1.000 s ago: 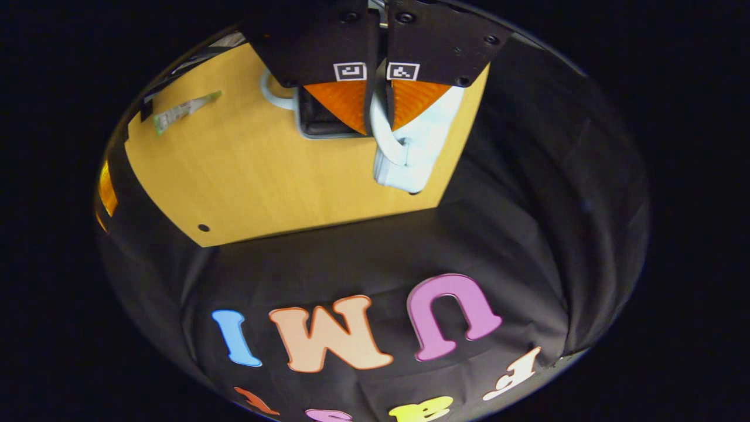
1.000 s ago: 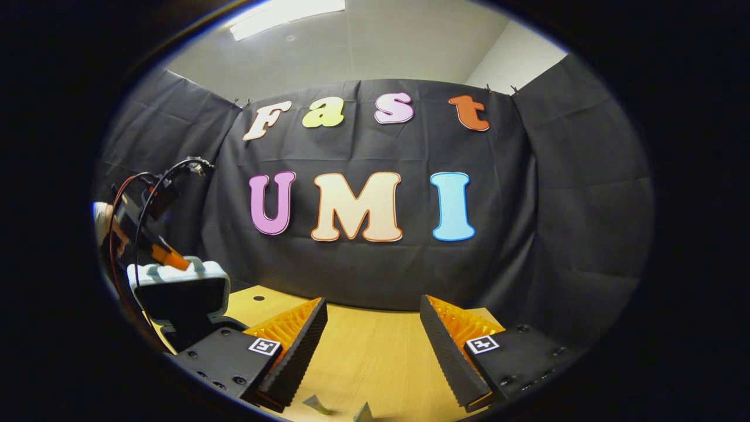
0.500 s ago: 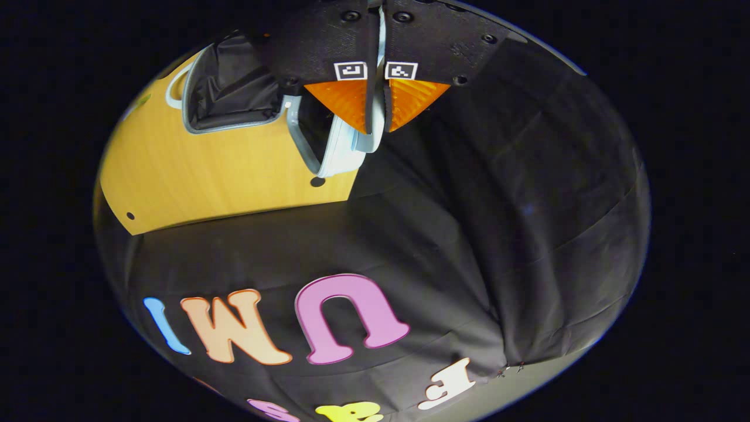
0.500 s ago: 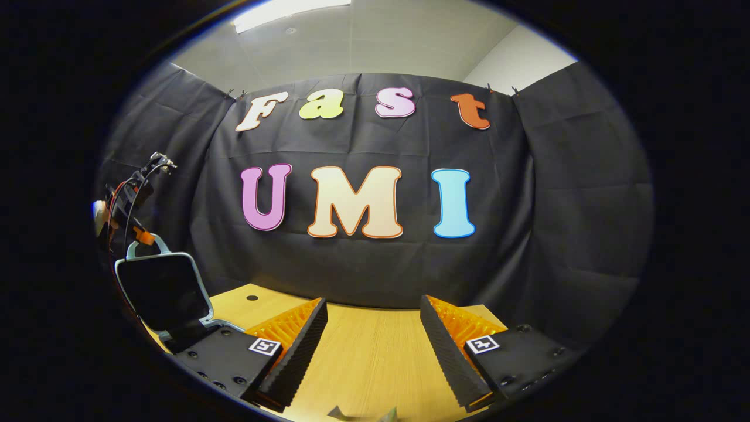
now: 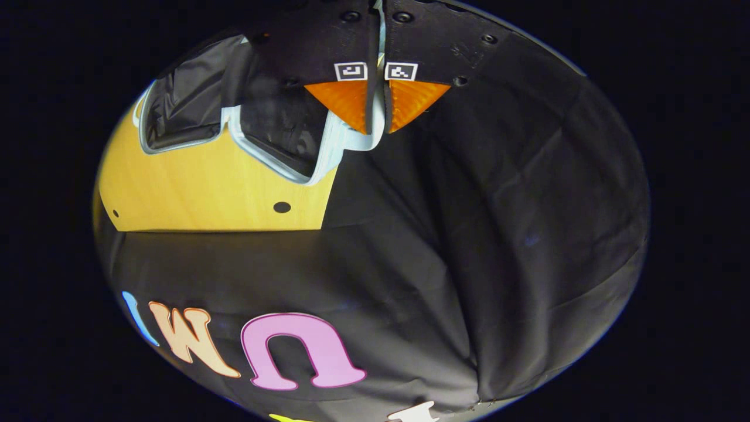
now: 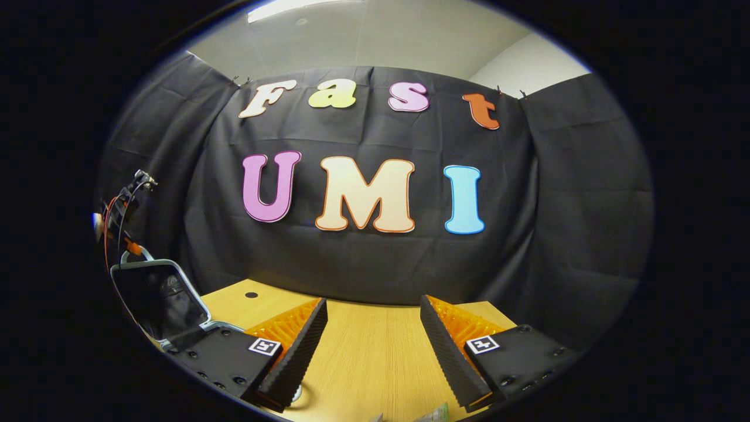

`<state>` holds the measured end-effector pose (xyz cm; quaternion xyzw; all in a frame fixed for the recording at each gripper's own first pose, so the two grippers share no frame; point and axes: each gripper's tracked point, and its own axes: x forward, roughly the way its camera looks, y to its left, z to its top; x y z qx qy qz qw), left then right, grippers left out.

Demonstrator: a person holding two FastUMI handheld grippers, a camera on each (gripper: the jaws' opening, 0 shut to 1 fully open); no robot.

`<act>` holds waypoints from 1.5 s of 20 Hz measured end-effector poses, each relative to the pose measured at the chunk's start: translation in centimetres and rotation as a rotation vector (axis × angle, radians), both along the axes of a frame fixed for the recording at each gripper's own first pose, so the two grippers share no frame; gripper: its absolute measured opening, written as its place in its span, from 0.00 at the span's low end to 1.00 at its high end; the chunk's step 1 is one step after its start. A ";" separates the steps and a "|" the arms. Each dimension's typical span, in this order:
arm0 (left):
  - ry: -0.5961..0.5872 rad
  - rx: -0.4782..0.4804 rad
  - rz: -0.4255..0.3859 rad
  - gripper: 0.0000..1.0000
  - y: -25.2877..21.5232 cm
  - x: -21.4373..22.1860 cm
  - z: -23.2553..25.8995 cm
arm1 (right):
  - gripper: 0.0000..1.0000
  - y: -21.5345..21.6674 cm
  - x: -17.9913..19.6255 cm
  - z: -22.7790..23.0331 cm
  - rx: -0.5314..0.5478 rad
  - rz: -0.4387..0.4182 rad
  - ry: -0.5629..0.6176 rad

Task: First open the suitcase, pack the skin care products into it, and then close the suitcase.

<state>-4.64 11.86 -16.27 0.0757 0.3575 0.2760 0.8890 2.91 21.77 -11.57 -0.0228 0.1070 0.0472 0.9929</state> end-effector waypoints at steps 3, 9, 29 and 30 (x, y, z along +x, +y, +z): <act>0.027 -0.024 0.022 0.00 0.1 -0.1 -0.1 | 0.98 0.0 0.0 -0.2 -0.034 -0.024 0.004; 0.056 -0.089 0.076 0.00 0.2 -0.4 -0.5 | 1.00 -0.2 0.5 -0.9 -0.083 -0.044 0.020; -0.385 0.008 -0.003 0.96 -15.2 4.3 15.1 | 0.99 -10.1 1.3 -0.8 0.019 -0.047 0.001; -0.384 0.014 -0.032 0.96 -17.4 5.1 15.5 | 0.99 -11.0 1.4 -0.6 0.036 -0.046 -0.002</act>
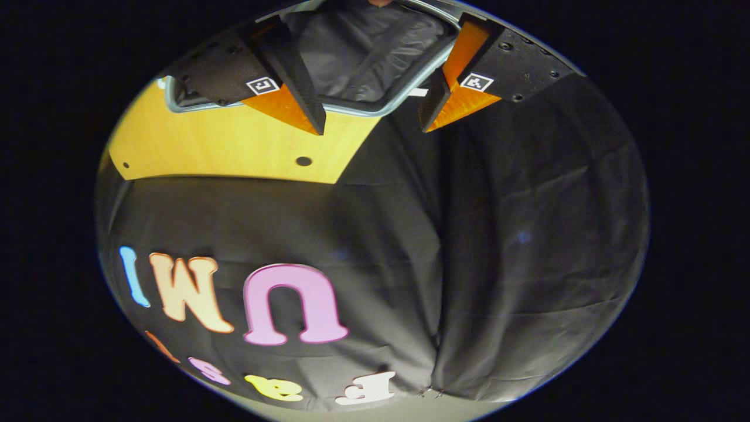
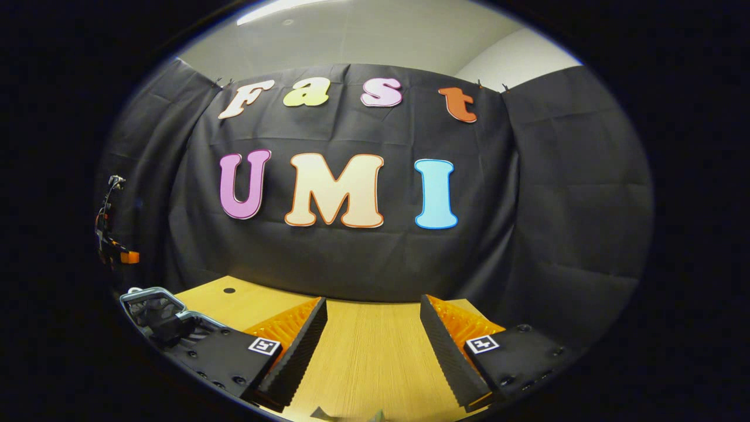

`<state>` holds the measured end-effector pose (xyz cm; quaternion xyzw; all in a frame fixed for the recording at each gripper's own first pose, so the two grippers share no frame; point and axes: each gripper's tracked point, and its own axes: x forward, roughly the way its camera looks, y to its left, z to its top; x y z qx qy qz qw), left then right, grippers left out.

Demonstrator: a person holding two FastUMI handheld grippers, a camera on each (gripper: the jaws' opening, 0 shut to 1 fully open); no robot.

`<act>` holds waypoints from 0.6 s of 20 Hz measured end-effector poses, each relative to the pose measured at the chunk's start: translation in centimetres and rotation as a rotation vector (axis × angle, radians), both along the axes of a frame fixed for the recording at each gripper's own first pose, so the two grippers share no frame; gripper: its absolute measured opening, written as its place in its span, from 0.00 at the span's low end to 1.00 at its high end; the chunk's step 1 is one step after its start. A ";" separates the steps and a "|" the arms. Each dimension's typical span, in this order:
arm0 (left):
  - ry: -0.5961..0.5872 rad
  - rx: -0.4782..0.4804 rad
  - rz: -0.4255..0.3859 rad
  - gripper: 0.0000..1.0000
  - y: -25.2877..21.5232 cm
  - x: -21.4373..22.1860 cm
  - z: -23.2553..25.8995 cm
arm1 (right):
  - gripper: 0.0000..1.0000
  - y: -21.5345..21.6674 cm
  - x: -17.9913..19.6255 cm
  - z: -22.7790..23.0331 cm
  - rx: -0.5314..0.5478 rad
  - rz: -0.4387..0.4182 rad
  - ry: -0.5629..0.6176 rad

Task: First open the suitcase, pack the skin care products into it, and then close the suitcase.

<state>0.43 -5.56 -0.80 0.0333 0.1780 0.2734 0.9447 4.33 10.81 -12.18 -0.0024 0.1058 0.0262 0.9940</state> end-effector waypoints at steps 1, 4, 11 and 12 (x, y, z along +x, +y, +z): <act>-0.004 0.013 -0.030 0.96 -2.0 0.6 0.6 | 0.99 -0.8 0.1 0.0 0.010 0.000 -0.001; -0.017 0.018 -0.108 1.00 -8.4 2.3 1.8 | 0.99 -3.1 0.0 -0.1 0.013 0.013 -0.004; -0.014 -0.074 -0.276 0.96 -23.2 5.8 0.4 | 0.99 -6.1 -0.1 0.3 0.015 0.091 -0.026; -0.004 -0.072 -0.298 0.96 -24.8 5.9 -0.1 | 0.99 -6.3 -0.3 0.2 0.016 0.099 -0.025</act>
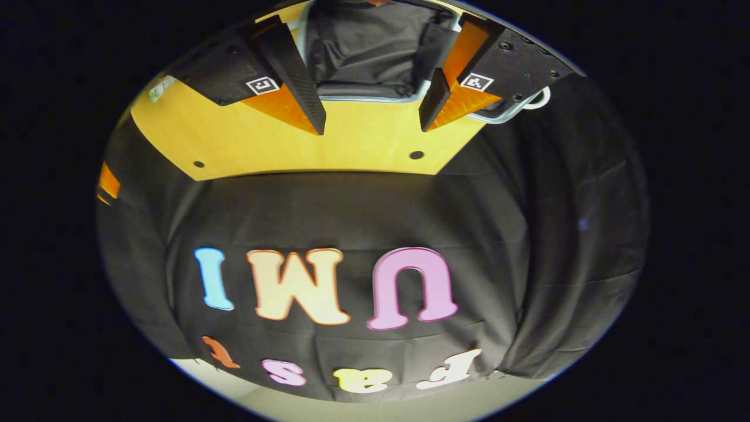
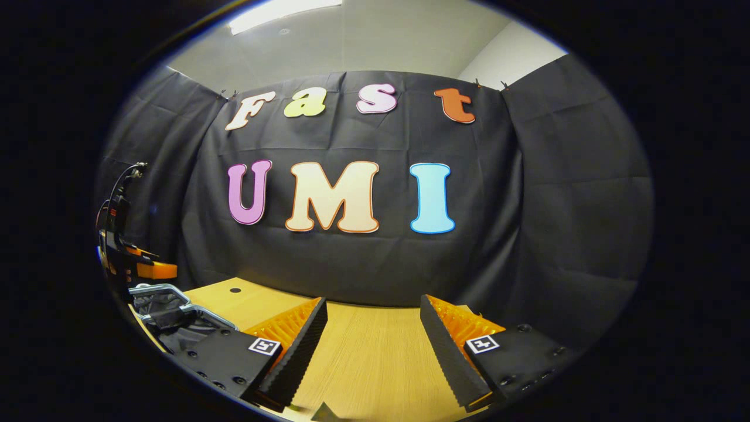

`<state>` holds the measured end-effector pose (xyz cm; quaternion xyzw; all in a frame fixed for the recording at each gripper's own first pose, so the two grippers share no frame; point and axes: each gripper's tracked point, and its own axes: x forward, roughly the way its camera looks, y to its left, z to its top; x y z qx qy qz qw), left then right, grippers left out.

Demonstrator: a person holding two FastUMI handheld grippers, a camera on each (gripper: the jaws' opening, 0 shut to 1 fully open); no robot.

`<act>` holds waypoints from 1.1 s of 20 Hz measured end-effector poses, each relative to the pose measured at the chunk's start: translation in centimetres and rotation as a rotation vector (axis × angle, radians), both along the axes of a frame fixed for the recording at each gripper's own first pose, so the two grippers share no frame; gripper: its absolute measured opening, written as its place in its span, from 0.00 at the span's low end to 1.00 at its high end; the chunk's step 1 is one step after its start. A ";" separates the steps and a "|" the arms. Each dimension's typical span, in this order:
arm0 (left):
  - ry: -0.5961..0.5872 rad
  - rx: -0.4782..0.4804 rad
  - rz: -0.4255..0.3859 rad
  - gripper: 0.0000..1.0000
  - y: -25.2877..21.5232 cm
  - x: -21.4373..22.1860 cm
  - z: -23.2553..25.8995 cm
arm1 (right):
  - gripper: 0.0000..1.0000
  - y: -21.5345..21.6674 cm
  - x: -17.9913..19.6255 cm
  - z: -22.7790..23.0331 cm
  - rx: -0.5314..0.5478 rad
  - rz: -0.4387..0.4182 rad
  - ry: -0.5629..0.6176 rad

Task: First open the suitcase, pack the skin care products into it, and then close the suitcase.

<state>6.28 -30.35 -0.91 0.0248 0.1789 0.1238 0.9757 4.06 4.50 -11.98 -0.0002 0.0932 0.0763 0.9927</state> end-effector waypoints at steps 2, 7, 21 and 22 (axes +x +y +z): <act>0.011 -0.004 -0.037 0.96 -2.9 0.2 -0.5 | 0.99 -0.3 -0.4 -0.3 0.011 0.018 0.008; 0.038 -0.069 -0.131 0.96 -11.1 0.1 -2.4 | 0.99 -1.1 -1.4 -0.7 0.031 0.064 0.020; 0.206 -0.217 -0.355 0.84 -26.9 -4.7 -12.3 | 0.99 -2.4 -4.1 -4.2 0.027 0.156 0.100; 0.222 -0.229 -0.365 0.81 -27.5 -5.1 -13.3 | 0.99 -2.6 -4.1 -4.5 0.021 0.155 0.107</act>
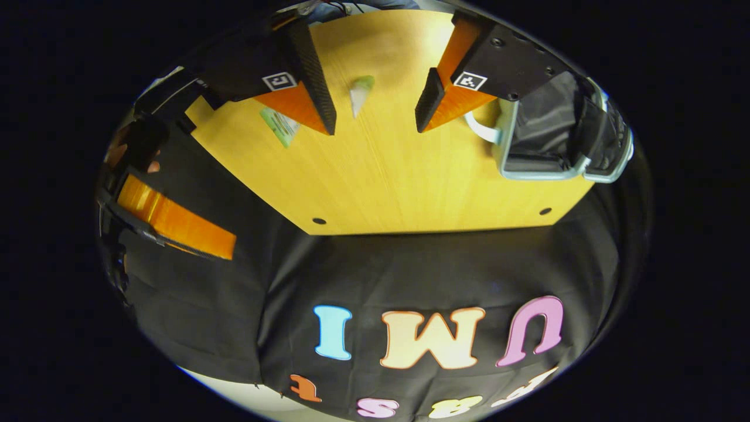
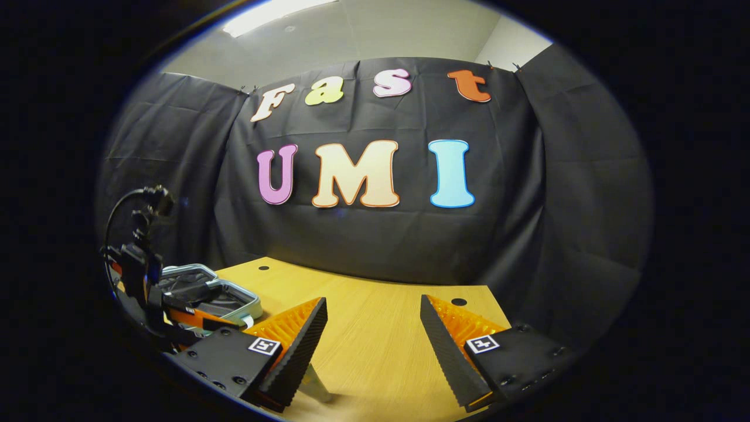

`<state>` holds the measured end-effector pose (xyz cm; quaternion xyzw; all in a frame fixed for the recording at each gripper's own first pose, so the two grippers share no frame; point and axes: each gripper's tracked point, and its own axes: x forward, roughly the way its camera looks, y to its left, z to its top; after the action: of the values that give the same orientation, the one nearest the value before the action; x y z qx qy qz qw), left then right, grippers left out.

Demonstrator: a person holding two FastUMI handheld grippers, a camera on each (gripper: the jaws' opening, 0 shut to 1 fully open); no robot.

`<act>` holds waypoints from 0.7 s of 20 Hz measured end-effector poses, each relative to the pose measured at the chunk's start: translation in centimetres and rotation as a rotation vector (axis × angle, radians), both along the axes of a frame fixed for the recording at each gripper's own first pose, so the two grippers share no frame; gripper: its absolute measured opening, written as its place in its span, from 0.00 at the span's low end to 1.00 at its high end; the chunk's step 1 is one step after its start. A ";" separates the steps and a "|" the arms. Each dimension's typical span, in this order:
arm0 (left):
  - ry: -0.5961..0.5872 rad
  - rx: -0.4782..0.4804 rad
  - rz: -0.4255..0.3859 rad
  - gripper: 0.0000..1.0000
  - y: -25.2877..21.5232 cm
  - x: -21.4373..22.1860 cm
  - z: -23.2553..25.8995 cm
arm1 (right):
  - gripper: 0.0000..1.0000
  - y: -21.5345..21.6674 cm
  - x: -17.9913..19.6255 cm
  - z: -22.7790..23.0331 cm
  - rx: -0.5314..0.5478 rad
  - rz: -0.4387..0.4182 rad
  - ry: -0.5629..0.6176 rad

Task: First open the suitcase, pack the skin care products into it, and then close the suitcase.

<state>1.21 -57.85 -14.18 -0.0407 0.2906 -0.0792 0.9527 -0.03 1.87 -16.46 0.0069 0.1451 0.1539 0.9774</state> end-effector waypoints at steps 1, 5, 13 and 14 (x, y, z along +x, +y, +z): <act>0.017 -0.009 -0.014 0.76 -0.6 -0.2 -0.9 | 0.99 -0.2 -0.1 -0.3 -0.007 0.001 0.005; 0.057 -0.053 -0.038 0.68 -2.5 0.7 -4.5 | 0.99 -0.1 -0.8 -1.0 -0.011 0.021 0.024; 0.147 -0.140 -0.016 0.24 -3.5 0.6 -8.5 | 0.99 3.6 -4.4 -3.9 -0.014 0.176 0.077; 0.152 -0.149 -0.016 0.19 -3.6 0.7 -8.7 | 0.99 4.1 -5.0 -4.5 -0.018 0.193 0.088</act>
<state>1.91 -61.47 -22.93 -0.1151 0.3556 -0.1049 0.9216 -5.03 6.00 -20.99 -0.0092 0.1893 0.2456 0.9507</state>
